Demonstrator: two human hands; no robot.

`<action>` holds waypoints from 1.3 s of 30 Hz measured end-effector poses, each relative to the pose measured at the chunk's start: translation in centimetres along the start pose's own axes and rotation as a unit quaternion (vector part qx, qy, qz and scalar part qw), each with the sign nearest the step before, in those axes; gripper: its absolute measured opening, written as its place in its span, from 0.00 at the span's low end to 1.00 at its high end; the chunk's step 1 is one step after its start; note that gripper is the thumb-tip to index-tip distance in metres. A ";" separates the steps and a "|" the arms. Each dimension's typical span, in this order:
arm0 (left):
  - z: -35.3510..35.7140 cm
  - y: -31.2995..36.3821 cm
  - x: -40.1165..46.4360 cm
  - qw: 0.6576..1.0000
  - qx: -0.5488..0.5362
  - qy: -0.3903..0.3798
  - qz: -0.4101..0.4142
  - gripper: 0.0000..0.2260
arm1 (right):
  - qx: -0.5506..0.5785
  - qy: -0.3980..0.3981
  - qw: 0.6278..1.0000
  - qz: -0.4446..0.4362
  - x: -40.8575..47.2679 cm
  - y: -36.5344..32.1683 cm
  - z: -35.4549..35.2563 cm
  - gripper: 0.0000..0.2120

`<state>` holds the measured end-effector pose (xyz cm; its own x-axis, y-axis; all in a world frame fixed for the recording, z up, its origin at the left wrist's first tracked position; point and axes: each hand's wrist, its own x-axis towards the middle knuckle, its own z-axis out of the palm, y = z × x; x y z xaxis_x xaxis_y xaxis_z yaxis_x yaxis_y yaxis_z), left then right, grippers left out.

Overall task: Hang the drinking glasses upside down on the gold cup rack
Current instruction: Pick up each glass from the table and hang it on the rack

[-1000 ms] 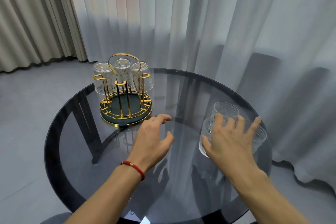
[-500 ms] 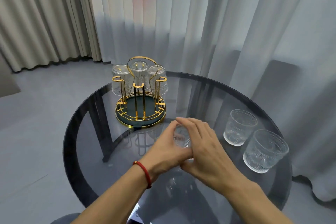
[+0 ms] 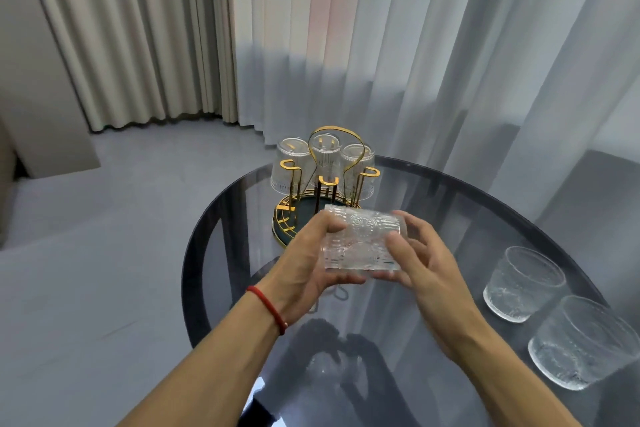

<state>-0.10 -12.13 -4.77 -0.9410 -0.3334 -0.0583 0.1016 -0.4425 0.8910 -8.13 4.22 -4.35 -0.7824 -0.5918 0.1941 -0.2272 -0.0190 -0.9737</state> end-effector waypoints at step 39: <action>-3.9 -5.0 3.3 0.649 0.754 0.090 0.050 0.32 | -0.556 -0.026 0.821 -0.125 15.6 -3.7 12.9 0.29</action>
<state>-2.47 -14.25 -11.17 -0.8869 -0.4504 0.1027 -0.4009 0.8608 0.3134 -12.02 -15.33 0.76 -0.6119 -0.7150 0.3381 -0.7882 0.5864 -0.1867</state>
